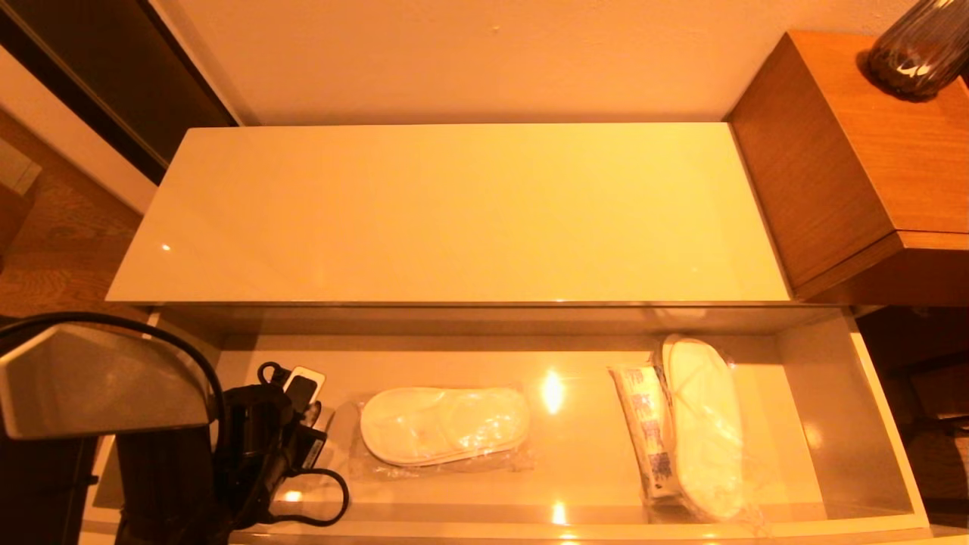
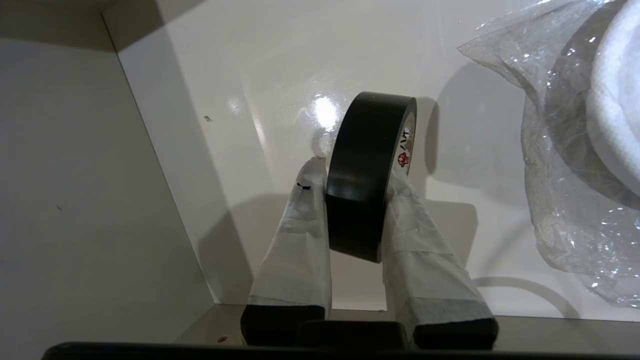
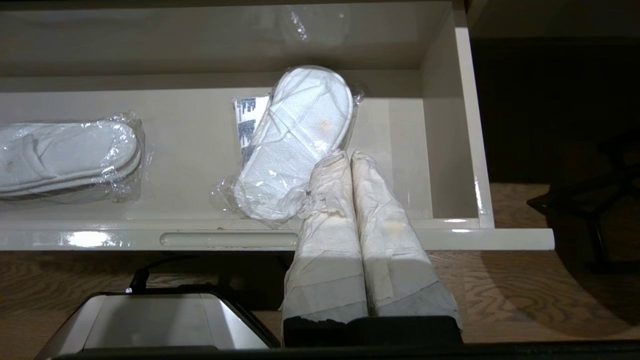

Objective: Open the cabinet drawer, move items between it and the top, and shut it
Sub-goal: Put the adhesive tape in the drawer

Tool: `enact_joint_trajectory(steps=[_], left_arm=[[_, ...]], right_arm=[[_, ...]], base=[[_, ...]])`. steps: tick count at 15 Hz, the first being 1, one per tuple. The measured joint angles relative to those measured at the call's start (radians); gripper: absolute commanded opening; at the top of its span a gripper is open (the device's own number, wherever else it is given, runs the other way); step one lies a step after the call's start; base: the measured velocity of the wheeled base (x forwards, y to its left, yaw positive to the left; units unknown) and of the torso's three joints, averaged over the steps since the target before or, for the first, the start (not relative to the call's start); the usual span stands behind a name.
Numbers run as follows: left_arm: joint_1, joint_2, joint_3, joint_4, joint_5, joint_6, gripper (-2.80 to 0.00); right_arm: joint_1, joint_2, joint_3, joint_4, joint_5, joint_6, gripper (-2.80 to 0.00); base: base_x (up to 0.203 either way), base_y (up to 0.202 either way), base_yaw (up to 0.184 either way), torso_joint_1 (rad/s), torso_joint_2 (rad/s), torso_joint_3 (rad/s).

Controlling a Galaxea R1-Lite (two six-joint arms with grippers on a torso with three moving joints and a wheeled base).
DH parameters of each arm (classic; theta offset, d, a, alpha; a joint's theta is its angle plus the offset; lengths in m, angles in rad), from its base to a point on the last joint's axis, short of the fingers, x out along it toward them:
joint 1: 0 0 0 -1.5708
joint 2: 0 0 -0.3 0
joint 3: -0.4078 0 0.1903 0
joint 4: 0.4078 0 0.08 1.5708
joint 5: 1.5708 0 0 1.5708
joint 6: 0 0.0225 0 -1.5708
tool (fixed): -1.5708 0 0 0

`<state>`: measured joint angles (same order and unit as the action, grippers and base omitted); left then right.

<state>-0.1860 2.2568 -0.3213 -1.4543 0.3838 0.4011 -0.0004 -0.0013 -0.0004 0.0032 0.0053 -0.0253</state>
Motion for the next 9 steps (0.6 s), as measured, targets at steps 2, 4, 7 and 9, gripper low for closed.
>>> enact_joint_trajectory(steps=[2, 4, 7, 9], left_arm=[[-0.001, 0.000, -0.001, 0.000, 0.000, 0.000, -2.80], [0.000, 0.000, -0.004, 0.000, 0.001, 0.000, -2.80], [0.000, -0.001, -0.003, 0.000, 0.001, 0.000, -2.80], [0.000, -0.005, -0.003, -0.002, 0.001, 0.000, -2.80]], right_arm=[[-0.001, 0.000, 0.000, 0.000, 0.000, 0.000, -2.80], [-0.001, 0.000, 0.000, 0.000, 0.000, 0.000, -2.80], [-0.001, 0.000, 0.000, 0.000, 0.000, 0.000, -2.80], [-0.001, 0.000, 0.000, 0.000, 0.000, 0.000, -2.80]], base=[[0.000, 0.000, 0.000, 0.000, 0.00, 0.000], [0.000, 0.000, 0.000, 0.000, 0.00, 0.000], [0.000, 0.000, 0.000, 0.000, 0.00, 0.000], [0.000, 0.000, 0.000, 0.000, 0.00, 0.000]])
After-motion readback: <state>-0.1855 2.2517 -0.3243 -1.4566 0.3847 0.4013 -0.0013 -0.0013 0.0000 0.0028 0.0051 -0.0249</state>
